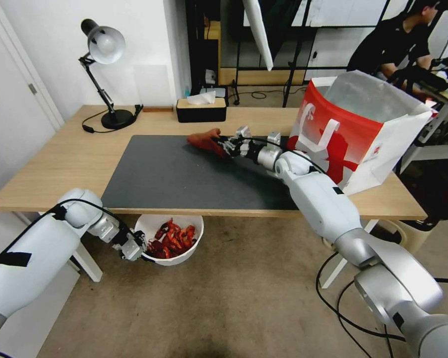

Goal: Sweep shrimp from table into container with towel, then put container into takeout bag.

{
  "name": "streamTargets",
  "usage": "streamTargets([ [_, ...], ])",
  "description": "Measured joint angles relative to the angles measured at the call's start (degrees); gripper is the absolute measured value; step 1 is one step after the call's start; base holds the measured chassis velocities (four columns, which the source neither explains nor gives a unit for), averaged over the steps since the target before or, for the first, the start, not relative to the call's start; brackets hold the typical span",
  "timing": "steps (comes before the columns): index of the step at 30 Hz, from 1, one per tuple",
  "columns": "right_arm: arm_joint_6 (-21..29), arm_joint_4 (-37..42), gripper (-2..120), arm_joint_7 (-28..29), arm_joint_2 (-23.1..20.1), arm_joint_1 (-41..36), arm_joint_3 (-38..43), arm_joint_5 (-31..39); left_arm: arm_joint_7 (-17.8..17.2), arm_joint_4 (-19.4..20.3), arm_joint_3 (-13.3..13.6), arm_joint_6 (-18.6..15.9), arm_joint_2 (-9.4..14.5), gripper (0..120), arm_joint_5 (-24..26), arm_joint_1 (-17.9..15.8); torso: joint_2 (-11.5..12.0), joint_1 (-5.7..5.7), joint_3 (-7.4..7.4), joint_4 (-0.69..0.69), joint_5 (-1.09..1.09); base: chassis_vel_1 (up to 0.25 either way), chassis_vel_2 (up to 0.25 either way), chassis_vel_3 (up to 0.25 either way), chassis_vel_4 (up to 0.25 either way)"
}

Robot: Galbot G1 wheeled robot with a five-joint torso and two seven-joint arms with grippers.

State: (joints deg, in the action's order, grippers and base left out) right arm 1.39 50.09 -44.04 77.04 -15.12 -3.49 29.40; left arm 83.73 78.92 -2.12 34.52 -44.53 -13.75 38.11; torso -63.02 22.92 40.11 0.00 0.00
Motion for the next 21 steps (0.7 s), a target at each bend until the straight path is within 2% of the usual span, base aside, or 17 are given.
streamTargets([
  [12,1.55,2.95,2,-6.35,-0.52,-2.81,-2.73,1.25,0.01,0.05,0.09,-0.03,-0.03,0,0.01,-0.02,0.00,-0.01,0.00,0.01,0.00,0.000,0.000,0.000,0.000],
  [21,2.67,8.31,2,-11.13,-2.23,-6.18,-5.61,3.67,-0.07,-0.23,-0.06,-0.03,-0.15,0,0.02,0.20,0.00,-0.01,0.00,-0.02,0.00,0.000,0.000,0.000,0.000],
])
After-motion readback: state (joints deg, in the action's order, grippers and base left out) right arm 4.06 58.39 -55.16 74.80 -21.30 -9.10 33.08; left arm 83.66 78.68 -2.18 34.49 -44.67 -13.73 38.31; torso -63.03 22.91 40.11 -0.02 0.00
